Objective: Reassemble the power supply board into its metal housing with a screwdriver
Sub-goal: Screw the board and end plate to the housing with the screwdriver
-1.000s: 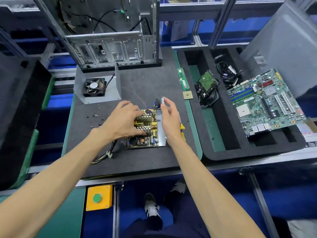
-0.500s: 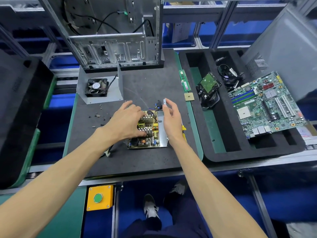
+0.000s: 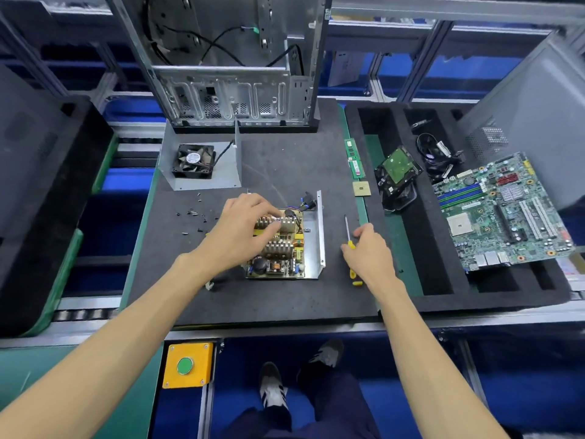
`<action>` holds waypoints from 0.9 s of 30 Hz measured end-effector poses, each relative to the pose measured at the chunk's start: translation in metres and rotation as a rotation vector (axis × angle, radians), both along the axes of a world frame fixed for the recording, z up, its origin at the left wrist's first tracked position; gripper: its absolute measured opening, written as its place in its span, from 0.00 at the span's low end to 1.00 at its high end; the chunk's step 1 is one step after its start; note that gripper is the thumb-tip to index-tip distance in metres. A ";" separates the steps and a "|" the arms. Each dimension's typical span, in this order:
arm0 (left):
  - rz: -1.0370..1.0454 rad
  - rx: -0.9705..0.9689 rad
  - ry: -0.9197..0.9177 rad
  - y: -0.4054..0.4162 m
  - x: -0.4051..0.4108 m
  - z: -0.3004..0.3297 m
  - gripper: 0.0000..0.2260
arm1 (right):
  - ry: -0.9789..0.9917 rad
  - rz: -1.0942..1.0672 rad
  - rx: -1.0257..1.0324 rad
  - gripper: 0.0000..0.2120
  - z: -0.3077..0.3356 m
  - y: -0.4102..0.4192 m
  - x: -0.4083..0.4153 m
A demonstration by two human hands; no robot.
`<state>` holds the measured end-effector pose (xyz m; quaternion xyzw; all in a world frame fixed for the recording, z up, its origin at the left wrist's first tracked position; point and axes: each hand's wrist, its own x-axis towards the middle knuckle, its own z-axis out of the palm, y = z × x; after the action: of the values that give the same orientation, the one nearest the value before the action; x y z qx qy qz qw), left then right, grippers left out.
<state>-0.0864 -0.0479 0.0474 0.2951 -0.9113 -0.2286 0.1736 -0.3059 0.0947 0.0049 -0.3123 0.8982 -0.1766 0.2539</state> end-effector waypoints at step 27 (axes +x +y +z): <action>0.367 0.128 -0.346 -0.074 0.050 -0.038 0.07 | -0.663 0.140 -0.569 0.05 0.065 -0.123 0.104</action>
<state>-0.0369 -0.1223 0.0092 0.5008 -0.8423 -0.1963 0.0347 -0.2024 -0.0282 0.0698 -0.3565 0.6604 -0.4899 0.4436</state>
